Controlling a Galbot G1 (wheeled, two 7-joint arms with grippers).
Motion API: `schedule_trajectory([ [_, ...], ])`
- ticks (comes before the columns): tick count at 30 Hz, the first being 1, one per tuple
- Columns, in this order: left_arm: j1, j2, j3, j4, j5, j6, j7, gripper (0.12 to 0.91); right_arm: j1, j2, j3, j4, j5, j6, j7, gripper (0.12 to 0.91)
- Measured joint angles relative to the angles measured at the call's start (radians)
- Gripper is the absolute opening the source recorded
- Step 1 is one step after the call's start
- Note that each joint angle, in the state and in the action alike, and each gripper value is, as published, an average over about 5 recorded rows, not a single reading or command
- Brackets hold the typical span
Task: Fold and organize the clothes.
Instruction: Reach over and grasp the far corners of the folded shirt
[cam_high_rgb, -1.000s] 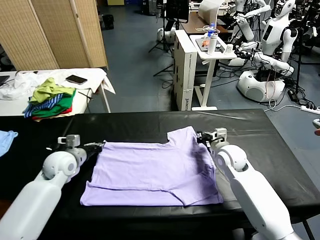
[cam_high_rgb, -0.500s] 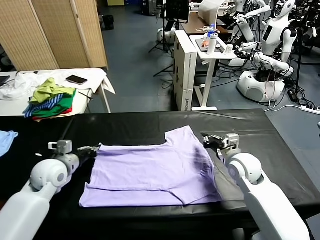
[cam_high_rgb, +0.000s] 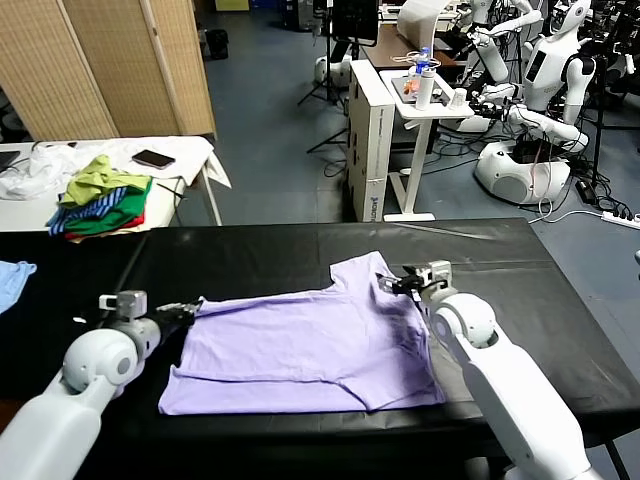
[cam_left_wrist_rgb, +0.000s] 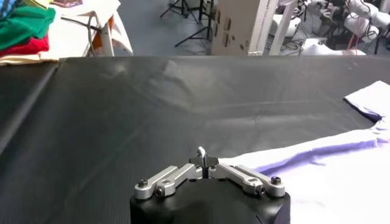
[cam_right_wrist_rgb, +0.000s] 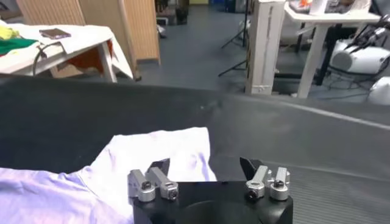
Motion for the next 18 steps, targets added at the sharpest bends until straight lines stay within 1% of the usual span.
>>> schedule_trajectory([
  [3, 0.0, 0.0, 0.0, 0.001, 0.0, 0.0, 0.001, 0.161, 0.005, 0.009, 0.0, -0.015, 0.002, -0.005, 0.002, 0.364],
  [5, -0.001, 0.001, 0.0, 0.002, 0.001, 0.0, 0.001, 0.161, 0.007, 0.014, 0.001, -0.021, 0.002, -0.006, 0.004, 0.261],
  [6, -0.001, 0.002, 0.0, 0.002, 0.001, 0.0, 0.001, 0.161, 0.007, 0.015, 0.001, -0.021, 0.002, -0.006, 0.006, 0.223],
  [8, -0.001, 0.003, 0.0, 0.003, 0.001, 0.0, 0.001, 0.161, 0.006, 0.017, 0.004, -0.018, 0.002, -0.005, 0.01, 0.179],
  [10, -0.001, 0.005, -0.001, 0.004, 0.001, 0.0, 0.002, 0.161, 0.002, 0.018, 0.009, -0.012, 0.003, 0.001, 0.012, 0.161],
  [14, -0.001, 0.006, -0.003, 0.005, 0.001, 0.0, 0.003, 0.161, -0.013, 0.012, 0.022, 0.007, 0.007, 0.044, -0.004, 0.153],
  [18, -0.003, 0.007, -0.005, 0.004, 0.0, 0.0, 0.003, 0.161, -0.038, -0.005, 0.04, 0.053, 0.032, 0.094, -0.019, 0.152],
])
